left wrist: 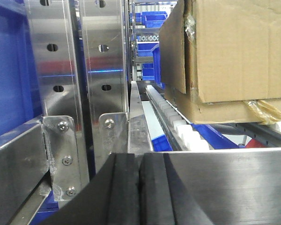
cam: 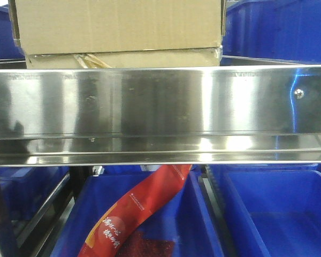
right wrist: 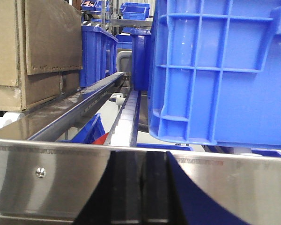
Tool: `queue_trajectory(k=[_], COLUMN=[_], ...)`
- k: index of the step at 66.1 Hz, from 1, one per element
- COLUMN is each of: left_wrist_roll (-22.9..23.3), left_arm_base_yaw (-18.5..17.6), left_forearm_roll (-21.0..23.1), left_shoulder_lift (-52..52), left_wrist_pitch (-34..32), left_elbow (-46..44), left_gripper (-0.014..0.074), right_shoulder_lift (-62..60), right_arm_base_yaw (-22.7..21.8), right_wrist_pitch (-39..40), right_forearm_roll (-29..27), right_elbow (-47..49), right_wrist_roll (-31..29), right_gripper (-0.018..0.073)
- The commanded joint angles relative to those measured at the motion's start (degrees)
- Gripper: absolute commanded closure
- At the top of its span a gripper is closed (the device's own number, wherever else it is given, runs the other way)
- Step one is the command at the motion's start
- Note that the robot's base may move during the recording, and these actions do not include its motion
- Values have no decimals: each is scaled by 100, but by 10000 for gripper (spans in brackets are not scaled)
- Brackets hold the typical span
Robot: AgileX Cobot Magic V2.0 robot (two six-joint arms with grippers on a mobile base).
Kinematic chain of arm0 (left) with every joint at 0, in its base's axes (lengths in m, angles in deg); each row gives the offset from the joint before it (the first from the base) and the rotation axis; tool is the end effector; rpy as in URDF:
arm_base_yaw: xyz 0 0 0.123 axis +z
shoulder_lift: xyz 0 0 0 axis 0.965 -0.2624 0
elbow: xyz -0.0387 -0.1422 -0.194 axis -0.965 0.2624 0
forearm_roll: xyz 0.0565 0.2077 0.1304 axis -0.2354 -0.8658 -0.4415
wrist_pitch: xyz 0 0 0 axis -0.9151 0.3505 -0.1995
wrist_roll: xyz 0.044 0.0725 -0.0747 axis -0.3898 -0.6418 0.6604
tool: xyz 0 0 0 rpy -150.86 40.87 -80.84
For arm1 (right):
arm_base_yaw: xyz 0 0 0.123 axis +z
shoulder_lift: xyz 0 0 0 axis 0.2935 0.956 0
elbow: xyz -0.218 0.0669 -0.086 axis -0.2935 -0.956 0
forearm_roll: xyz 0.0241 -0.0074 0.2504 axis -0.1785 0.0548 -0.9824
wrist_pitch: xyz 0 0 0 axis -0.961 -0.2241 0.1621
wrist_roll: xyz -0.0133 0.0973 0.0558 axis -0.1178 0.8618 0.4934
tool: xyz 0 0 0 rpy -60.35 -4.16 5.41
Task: Stack two boxes on right shelf middle
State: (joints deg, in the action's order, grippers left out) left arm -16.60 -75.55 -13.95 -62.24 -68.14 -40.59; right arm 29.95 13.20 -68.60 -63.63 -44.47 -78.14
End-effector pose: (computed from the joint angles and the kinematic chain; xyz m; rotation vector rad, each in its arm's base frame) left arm 0.1207 -0.0015 0.2117 0.0589 1.5081 0.0421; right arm 0.1201 -0.0078 0.2084 0.0456 1.5424 -0.0550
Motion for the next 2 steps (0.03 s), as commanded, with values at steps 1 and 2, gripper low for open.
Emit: queue_trajectory(k=[1,2], left_wrist_roll=[46,46], left_arm_base_yaw=[-20,-20], left_forearm_roll=[-27,-27], left_shoulder_lift=[34,34], left_wrist_pitch=[-101,-101], left_elbow=[-10,-10], left_gripper=[708,708], right_shoulder_lift=[-16,-16], right_arm_base_yaw=[-37,-37], right_wrist_pitch=[107,107], right_forearm_roll=[-5,-5], right_elbow=[2,2], right_wrist_roll=[-39,-39], right_gripper=[728,728])
